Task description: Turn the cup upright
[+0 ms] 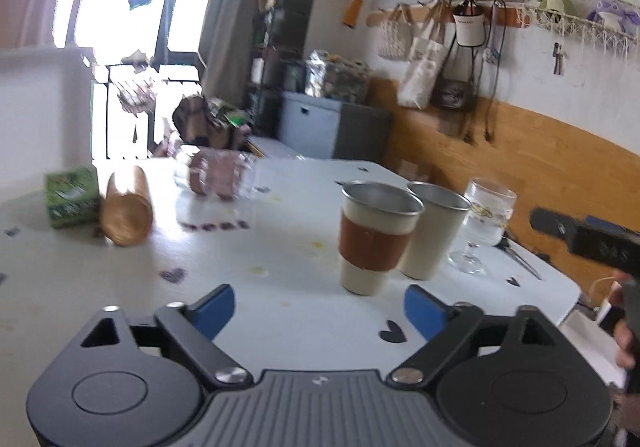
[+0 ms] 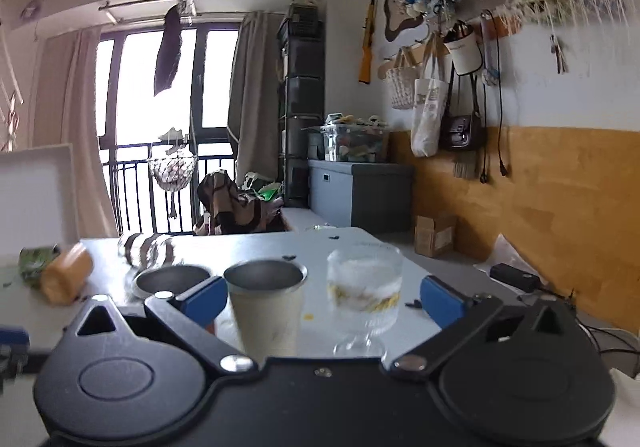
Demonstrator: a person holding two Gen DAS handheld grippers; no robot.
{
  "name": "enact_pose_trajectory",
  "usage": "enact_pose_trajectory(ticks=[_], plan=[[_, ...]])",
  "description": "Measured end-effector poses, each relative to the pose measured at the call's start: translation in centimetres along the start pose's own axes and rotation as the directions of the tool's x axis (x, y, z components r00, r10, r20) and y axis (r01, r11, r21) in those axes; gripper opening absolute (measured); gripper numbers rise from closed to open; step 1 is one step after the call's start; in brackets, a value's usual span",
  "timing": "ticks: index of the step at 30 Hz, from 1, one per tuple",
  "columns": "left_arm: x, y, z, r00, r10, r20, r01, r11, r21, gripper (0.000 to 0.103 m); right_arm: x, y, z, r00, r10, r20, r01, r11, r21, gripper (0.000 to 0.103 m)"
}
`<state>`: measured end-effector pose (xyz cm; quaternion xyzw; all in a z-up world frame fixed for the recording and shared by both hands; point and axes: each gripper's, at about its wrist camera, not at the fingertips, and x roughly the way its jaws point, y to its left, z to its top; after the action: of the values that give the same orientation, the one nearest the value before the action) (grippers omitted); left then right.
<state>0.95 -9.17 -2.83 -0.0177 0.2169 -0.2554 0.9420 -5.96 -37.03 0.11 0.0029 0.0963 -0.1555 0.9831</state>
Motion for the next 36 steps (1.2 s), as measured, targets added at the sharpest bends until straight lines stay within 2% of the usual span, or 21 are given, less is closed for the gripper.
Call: enact_pose_trajectory(ticks=[4, 10, 16, 24, 36], plan=[[-2.2, -0.2, 0.0, 0.997, 0.054, 0.046, -0.054, 0.999, 0.007, 0.103, -2.2, 0.6, -0.7, 0.999, 0.029, -0.013, -0.029, 0.999, 0.021, 0.103], [-4.3, -0.1, -0.1, 0.993, 0.109, 0.044, -0.109, 0.994, -0.009, 0.103, -4.6, 1.2, -1.2, 1.0, 0.02, -0.019, -0.02, 0.999, 0.038, 0.103], [-5.4, 0.3, -1.1, 0.987, 0.153, 0.039, -0.152, 0.988, -0.022, 0.103, -6.4, 2.3, -2.1, 0.999, 0.045, -0.028, -0.044, 0.999, 0.011, 0.103], [-6.6, 0.2, -1.7, 0.984, 0.171, 0.054, -0.17, 0.985, -0.02, 0.103, -7.3, 2.8, -2.6, 0.998, 0.043, -0.038, -0.044, 0.999, -0.005, 0.103], [-6.4, -0.2, -1.8, 0.983, 0.179, 0.047, -0.179, 0.984, -0.009, 0.103, -7.7, 2.8, -2.8, 0.998, 0.023, -0.053, -0.023, 1.0, -0.017, 0.103]])
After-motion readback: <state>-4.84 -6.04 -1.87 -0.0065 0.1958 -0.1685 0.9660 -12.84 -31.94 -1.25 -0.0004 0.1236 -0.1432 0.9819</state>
